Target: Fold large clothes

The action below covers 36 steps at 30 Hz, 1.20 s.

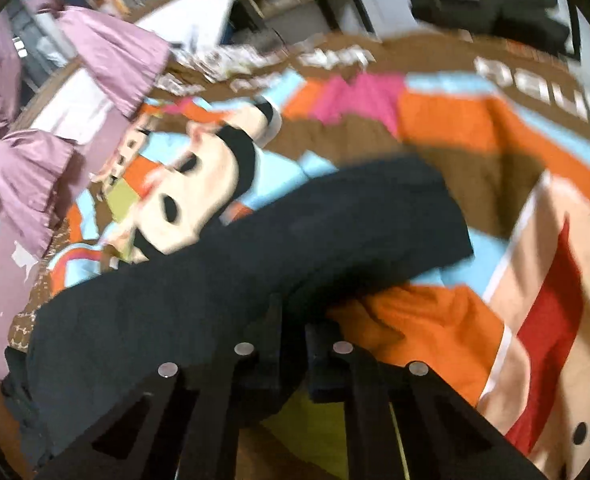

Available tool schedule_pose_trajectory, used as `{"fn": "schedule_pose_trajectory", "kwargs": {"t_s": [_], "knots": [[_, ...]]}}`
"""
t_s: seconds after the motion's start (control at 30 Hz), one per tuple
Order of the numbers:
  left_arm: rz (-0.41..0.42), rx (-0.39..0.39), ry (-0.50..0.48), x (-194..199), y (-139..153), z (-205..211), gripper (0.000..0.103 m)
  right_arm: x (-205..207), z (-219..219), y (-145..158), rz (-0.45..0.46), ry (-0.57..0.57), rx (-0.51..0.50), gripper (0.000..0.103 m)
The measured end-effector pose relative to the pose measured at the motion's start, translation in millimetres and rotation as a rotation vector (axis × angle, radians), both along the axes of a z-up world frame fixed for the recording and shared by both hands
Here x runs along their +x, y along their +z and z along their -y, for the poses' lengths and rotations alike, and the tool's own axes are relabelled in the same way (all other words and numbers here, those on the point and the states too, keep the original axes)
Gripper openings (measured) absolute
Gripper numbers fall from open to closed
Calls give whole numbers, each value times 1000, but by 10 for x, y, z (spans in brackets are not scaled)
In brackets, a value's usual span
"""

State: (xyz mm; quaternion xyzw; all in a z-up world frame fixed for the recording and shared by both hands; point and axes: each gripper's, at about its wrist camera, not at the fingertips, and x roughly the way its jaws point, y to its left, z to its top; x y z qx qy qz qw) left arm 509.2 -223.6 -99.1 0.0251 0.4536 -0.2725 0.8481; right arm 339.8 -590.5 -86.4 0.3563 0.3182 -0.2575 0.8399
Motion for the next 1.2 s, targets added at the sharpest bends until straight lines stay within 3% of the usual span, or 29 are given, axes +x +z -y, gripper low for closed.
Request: {"fn": "schedule_pose_trajectory", "kwargs": {"t_s": [0.1,0.23,0.4,0.53,0.73,0.87,1.07,1.1,1.13,1.17,1.2], "knots": [[-34,-91,31,5,174,-330,102,49,-235,381,84,30,-98,7],[-64,-166,102,20,471,-816,102,250,-834,952,187,149,-304,7],[-47,-174,168,-102,920,-1478,102,464,-1911,1458,294,400,-516,7],[-47,-157,193,-320,1256,-1936,102,551,-2863,1544,309,626,-630,7],[-73,-167,218,-819,1483,-2673,102,553,-3962,1333,256,908,-757,7],[-116,-265,253,-930,1328,-2974,102,480,-4363,994,166,1070,-816,7],[-211,-435,265,-772,869,-3155,101,223,-4892,327,16,1301,-1029,11],[-221,-461,256,-739,787,-3138,101,186,-4935,207,-9,1329,-1038,19],[-225,-484,247,-695,735,-3135,101,182,-4947,115,-34,1356,-1029,35],[-231,-499,245,-675,690,-3129,101,167,-4961,45,-47,1382,-1017,43],[-241,-514,241,-645,645,-3122,101,121,-4971,17,-24,1393,-1024,60]]}}
